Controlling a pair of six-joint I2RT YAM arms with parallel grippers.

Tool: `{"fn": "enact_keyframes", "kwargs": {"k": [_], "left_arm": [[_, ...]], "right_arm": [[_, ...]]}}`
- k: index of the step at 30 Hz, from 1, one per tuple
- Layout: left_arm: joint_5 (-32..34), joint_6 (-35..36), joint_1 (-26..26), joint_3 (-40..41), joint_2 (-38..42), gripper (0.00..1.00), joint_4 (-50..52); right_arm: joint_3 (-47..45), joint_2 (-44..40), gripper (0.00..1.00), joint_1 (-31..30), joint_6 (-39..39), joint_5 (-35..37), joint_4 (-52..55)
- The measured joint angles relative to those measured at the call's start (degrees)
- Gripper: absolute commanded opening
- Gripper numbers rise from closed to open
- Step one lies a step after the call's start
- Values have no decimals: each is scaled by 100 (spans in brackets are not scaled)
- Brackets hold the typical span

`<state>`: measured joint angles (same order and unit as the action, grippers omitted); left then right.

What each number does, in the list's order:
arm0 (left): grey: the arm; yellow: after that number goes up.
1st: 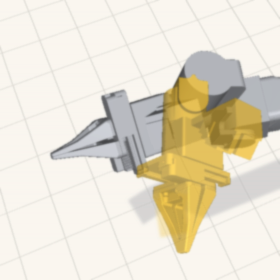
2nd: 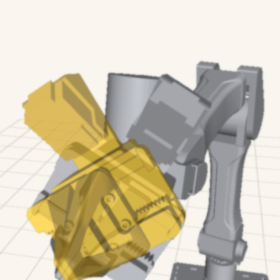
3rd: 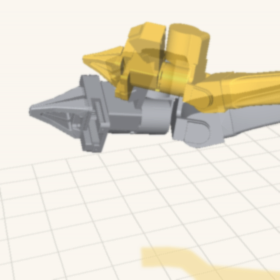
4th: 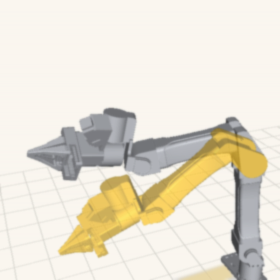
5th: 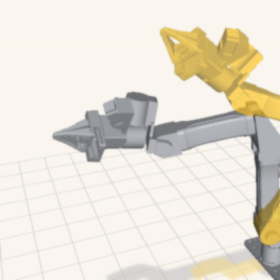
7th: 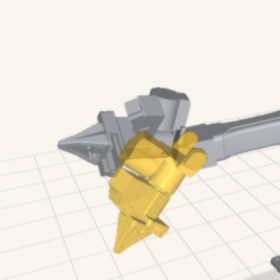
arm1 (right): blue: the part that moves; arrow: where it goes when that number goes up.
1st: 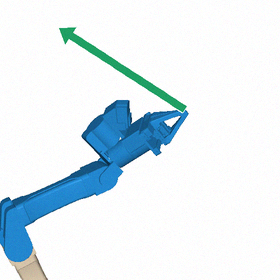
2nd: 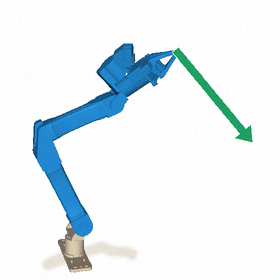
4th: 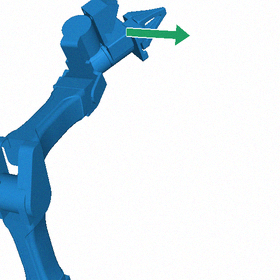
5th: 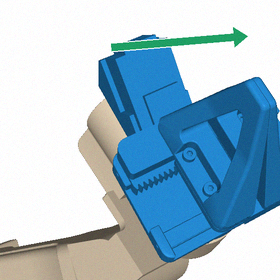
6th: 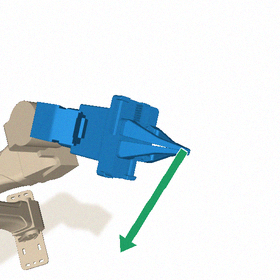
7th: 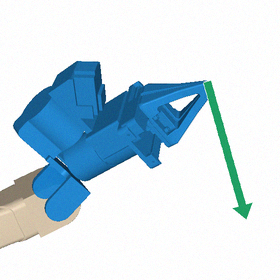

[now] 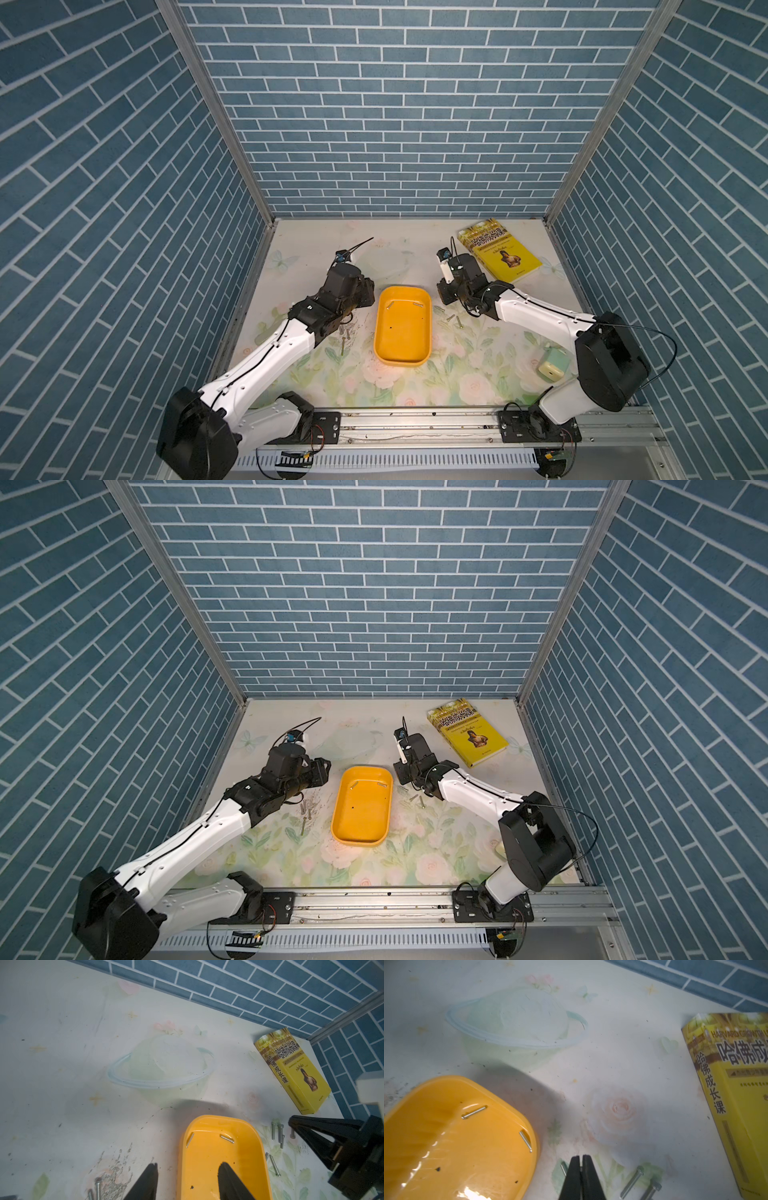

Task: Take out the screws from the storage box
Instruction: Place the screw at the center of the board.

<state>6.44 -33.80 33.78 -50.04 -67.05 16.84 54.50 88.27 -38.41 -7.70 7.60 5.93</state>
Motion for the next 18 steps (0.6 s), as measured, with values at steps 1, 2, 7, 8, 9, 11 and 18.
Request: {"fn": "enact_keyframes", "kwargs": {"k": [1,2,7,8,9,11,18], "left_arm": [[70,-20,149,-118,-205,57,7],[114,-28,267,-208,-393,57,13],[144,-157,800,-778,-1578,59,70],[127,-181,866,-861,-1755,59,76],[87,-225,933,-966,-1947,61,92],[-35,-308,1012,-1132,-2251,62,120],[-623,-780,1064,-1392,-2861,62,184]], "right_arm": [[-98,0,0,61,0,-4,-31],[-186,0,0,114,0,-13,-68],[-367,155,0,407,-50,-96,-267],[-372,210,0,446,-70,-105,-317],[-378,284,0,487,-103,-125,-378],[-404,387,0,546,-114,-136,-448],[-490,643,0,614,-151,-153,-610]]}}
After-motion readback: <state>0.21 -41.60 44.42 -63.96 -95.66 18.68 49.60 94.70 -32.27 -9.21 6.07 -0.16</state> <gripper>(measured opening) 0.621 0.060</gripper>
